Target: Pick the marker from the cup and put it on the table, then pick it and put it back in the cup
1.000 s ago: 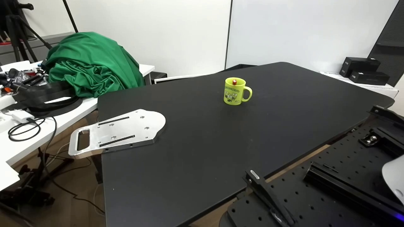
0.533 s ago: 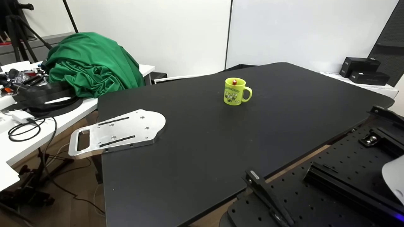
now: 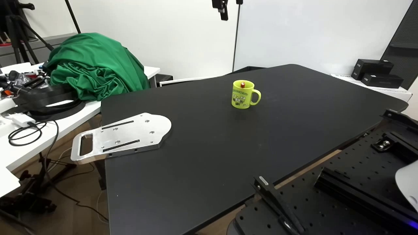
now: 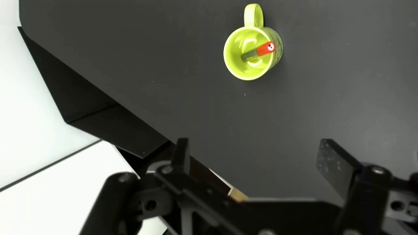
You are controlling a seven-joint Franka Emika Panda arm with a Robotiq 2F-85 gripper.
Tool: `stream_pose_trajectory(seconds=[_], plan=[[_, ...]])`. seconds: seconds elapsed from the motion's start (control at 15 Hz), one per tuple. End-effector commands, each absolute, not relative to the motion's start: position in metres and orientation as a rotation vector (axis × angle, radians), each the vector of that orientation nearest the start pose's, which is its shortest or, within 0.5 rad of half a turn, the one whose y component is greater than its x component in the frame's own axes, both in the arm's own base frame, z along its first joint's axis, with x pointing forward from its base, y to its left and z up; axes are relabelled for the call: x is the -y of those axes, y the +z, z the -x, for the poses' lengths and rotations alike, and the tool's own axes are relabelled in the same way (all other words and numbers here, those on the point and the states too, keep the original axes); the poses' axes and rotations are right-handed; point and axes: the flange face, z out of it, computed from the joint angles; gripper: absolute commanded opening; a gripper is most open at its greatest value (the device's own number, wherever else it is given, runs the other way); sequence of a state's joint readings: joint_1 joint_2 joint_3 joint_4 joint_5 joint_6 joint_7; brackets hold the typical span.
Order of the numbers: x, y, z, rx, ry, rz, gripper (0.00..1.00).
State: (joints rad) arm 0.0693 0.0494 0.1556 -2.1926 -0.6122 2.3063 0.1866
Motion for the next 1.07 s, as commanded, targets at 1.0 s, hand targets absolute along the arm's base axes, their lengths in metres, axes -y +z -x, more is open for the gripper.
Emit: stream_pose_trajectory(seconds=[1.0], plan=[[-0.063,0.191,-0.549,0.486,0.063,3.492,1.0]])
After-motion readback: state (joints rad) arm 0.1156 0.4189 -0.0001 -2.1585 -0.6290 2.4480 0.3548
